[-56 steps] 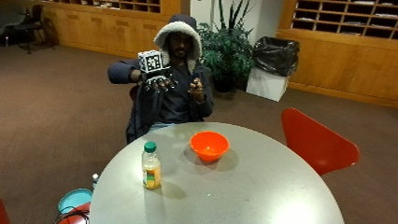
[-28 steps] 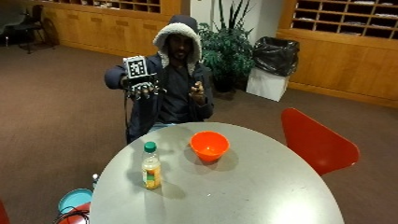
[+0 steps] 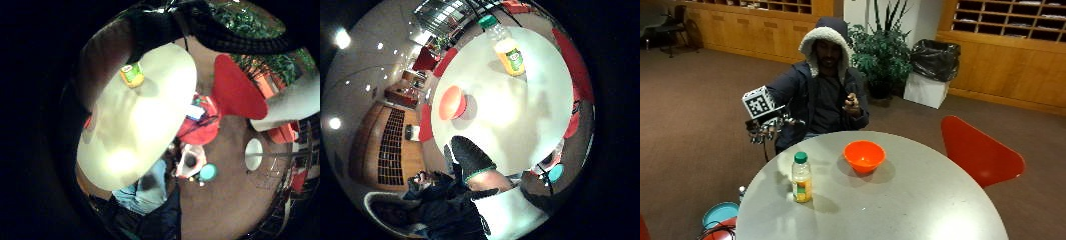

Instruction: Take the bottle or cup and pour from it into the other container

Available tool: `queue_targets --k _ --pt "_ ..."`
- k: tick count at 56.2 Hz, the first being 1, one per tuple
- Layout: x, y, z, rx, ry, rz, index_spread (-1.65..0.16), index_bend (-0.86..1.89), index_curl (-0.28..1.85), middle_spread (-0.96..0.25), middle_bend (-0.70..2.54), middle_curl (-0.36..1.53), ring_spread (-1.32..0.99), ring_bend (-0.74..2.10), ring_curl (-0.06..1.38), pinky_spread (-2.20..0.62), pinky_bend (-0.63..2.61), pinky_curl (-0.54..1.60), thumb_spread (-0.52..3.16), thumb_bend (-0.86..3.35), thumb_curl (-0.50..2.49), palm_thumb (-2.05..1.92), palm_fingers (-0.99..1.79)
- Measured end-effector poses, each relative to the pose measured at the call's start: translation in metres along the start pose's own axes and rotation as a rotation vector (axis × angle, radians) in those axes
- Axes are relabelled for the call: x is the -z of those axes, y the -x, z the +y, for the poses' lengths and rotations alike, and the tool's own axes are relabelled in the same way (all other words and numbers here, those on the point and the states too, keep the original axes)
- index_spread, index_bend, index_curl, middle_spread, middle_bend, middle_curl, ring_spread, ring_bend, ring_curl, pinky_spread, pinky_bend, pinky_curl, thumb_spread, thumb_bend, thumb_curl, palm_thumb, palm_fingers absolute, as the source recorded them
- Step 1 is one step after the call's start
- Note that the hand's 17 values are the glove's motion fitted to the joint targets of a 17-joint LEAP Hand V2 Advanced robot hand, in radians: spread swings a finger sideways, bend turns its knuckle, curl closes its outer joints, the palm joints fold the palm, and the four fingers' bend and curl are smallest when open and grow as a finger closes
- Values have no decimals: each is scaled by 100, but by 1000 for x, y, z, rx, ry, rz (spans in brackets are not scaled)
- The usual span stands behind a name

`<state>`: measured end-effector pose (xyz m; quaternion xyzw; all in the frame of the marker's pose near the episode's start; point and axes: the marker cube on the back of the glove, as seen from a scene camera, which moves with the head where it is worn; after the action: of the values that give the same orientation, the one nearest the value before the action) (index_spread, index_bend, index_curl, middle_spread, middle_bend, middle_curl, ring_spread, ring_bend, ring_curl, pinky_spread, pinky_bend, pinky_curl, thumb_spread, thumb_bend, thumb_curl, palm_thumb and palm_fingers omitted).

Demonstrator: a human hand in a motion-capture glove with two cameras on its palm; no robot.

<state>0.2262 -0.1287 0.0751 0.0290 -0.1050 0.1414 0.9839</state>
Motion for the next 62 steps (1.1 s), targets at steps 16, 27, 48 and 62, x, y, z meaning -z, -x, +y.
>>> queue_targets --k 16,27,48,62 --pt "-79 -31 -78 -109 -20 -387 -36 10 19 8 22 34 21 19 23 37 55 39 89 -3 34 30 15" --pt "-131 -30 -135 -116 41 -708 -33 11 18 11 24 34 22 20 23 37 61 39 85 -2 36 39 12" --pt "-163 0 -188 -53 17 -999 -34 22 22 -10 38 38 4 49 32 27 44 32 76 4 44 83 80" --pt "-152 -1 -182 -67 -31 -1071 -31 13 29 -24 33 40 -16 60 38 12 27 31 62 -2 53 97 111"
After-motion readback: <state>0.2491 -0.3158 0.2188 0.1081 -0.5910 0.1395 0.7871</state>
